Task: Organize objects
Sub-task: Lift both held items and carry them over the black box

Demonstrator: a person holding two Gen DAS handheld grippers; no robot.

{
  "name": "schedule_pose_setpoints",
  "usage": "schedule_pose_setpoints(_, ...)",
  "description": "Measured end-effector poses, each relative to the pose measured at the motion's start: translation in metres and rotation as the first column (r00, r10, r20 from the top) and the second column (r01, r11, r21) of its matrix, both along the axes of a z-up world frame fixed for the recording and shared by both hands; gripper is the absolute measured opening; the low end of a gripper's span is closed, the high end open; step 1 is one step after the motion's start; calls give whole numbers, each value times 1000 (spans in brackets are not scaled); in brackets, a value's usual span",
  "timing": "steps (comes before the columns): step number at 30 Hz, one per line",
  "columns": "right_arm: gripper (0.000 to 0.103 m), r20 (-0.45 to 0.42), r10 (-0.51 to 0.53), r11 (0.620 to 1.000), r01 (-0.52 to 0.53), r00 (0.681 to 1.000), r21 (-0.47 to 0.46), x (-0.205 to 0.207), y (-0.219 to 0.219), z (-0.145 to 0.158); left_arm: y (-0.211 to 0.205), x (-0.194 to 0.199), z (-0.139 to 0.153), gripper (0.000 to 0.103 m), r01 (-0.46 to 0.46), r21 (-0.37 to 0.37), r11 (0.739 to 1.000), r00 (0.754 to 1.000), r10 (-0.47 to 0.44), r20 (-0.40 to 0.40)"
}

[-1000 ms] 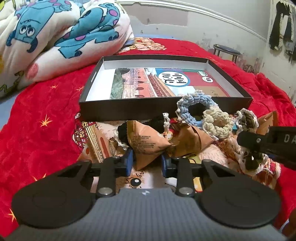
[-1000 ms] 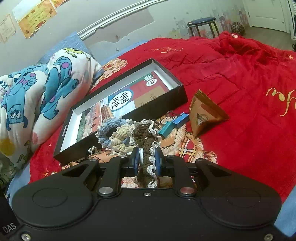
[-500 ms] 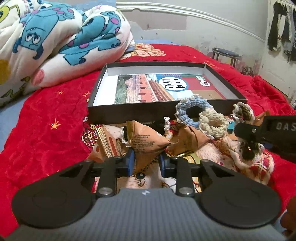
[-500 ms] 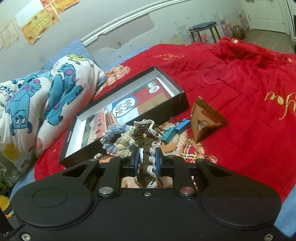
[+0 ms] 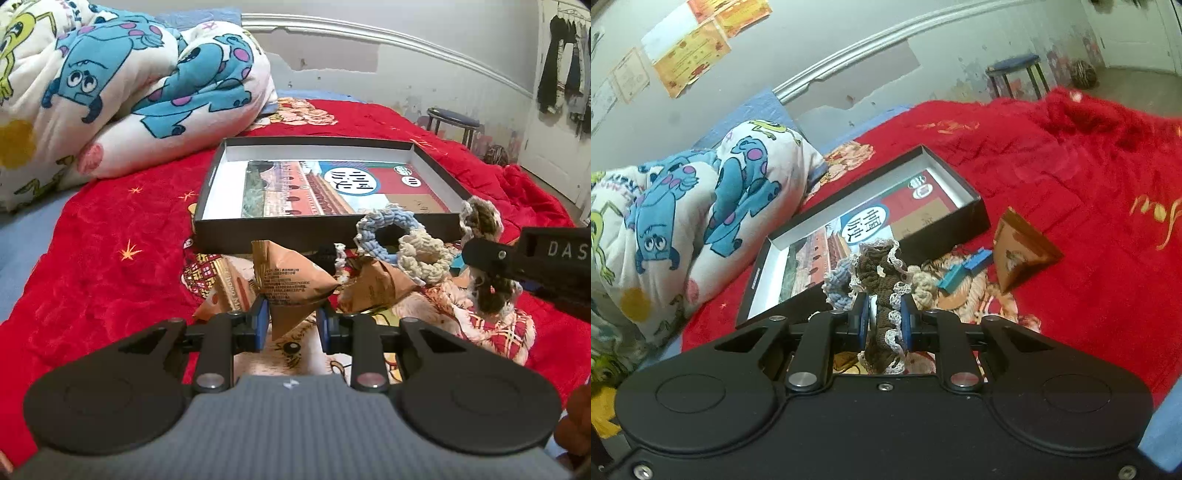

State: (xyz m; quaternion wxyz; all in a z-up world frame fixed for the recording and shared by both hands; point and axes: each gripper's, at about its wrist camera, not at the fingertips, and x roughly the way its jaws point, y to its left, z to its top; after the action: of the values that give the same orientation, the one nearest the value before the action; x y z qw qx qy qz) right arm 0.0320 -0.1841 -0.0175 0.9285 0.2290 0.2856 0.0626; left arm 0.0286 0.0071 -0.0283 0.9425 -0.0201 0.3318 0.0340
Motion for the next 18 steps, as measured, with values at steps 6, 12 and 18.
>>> schedule_pose_setpoints(6,17,37,63,994,-59,997,-95,3,15,20,8,-1,6,31,-11,-36,999,1000,11,7)
schedule_pose_setpoints(12,17,87,115,990,-107,989,-95,6,22,48,13,-2,24,31,9,-51,999,999,-7,52)
schedule_pose_setpoints(18,17,113,194,981,-192,974,-34,31,21,73,31,8,60,31,38,-25,999,990,-35,133)
